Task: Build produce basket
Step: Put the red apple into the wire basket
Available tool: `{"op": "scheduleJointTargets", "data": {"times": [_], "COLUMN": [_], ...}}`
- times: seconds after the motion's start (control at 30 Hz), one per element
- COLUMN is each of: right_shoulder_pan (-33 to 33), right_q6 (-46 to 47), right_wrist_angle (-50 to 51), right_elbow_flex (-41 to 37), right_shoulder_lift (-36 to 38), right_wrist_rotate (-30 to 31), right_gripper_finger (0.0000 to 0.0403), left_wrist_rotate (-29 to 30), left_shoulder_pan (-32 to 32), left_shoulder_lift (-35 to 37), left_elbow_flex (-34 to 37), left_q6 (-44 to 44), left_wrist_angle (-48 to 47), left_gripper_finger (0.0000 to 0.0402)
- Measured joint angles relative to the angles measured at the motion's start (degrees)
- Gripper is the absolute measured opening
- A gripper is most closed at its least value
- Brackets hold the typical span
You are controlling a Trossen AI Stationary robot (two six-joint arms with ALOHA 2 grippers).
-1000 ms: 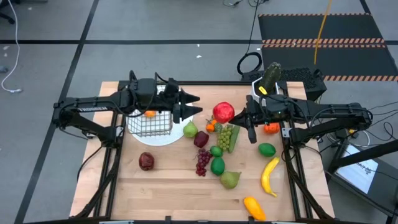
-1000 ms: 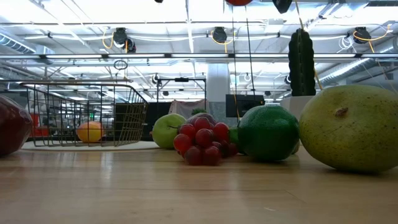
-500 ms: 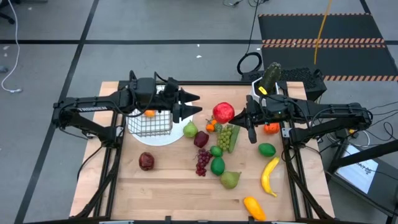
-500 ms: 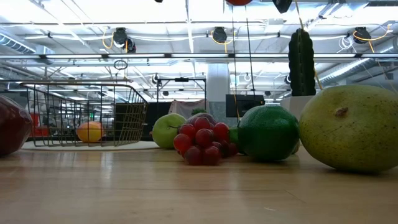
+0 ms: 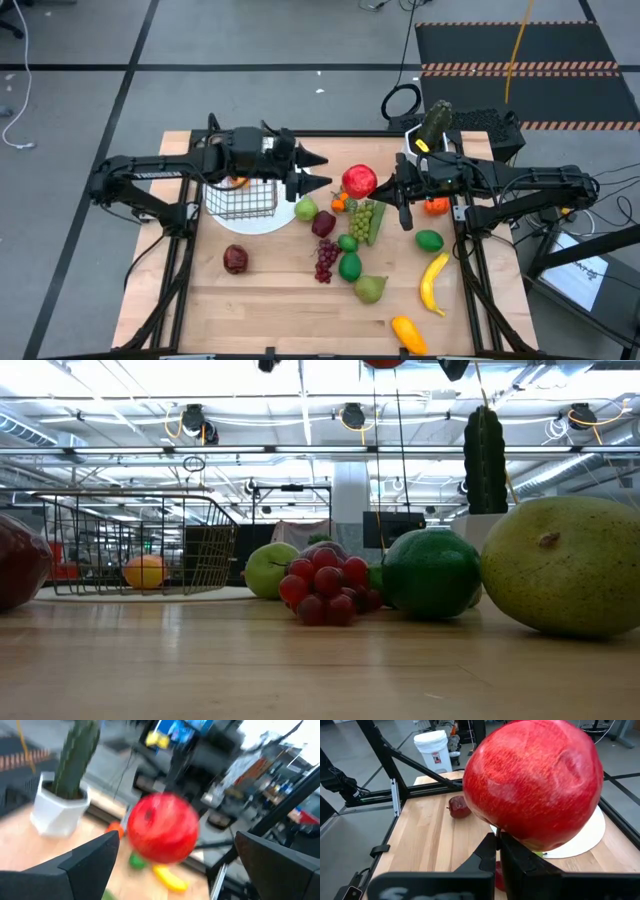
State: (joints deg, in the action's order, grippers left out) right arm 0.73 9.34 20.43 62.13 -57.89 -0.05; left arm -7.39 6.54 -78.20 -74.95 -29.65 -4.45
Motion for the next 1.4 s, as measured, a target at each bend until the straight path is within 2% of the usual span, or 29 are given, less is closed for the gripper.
{"op": "scheduleJointTargets", "data": {"times": [0.3,0.47,0.57,0.7,0.77,0.9,1.17,1.4], "right_shoulder_pan": [0.0,0.02,0.05,0.15,0.15,0.13,0.13,0.09], "right_q6": [0.0,-0.02,-0.86,-4.03,-6.01,-8.41,-8.52,-8.35], "right_wrist_angle": [0.02,0.04,0.04,0.07,0.28,0.74,1.88,2.62], "right_elbow_flex": [0.0,0.0,0.0,0.0,0.0,0.0,-0.02,-0.02], "right_shoulder_lift": [0.0,0.0,0.0,0.0,0.0,0.0,0.0,0.02], "right_wrist_rotate": [0.0,-0.02,-0.07,-0.17,-0.2,-0.19,-0.2,-0.02], "right_gripper_finger": [0.0002,0.0002,0.0002,0.0002,0.0002,0.0002,0.0002,0.0002], "left_wrist_rotate": [-4.56,-5.03,-5.35,-8.83,-12.38,-16.82,-18.41,-21.18], "left_shoulder_pan": [1.49,2.6,3.87,5.85,6.67,7.05,7.22,6.95], "left_shoulder_lift": [-4.7,-6.22,-7.21,-8.33,-8.86,-10.08,-12.22,-14.3], "left_elbow_flex": [0.04,0.06,-0.13,0.03,-0.14,-0.07,0.06,-0.06], "left_q6": [-5.43,-9.3,-13.57,-23.11,-25.6,-27.18,-29.48,-32.03], "left_wrist_angle": [4.14,6.59,8.18,9.1,10.56,13.38,13.25,18.91], "left_gripper_finger": [0.0399,0.0399,0.0399,0.0399,0.0399,0.0399,0.0399,0.0399]}}
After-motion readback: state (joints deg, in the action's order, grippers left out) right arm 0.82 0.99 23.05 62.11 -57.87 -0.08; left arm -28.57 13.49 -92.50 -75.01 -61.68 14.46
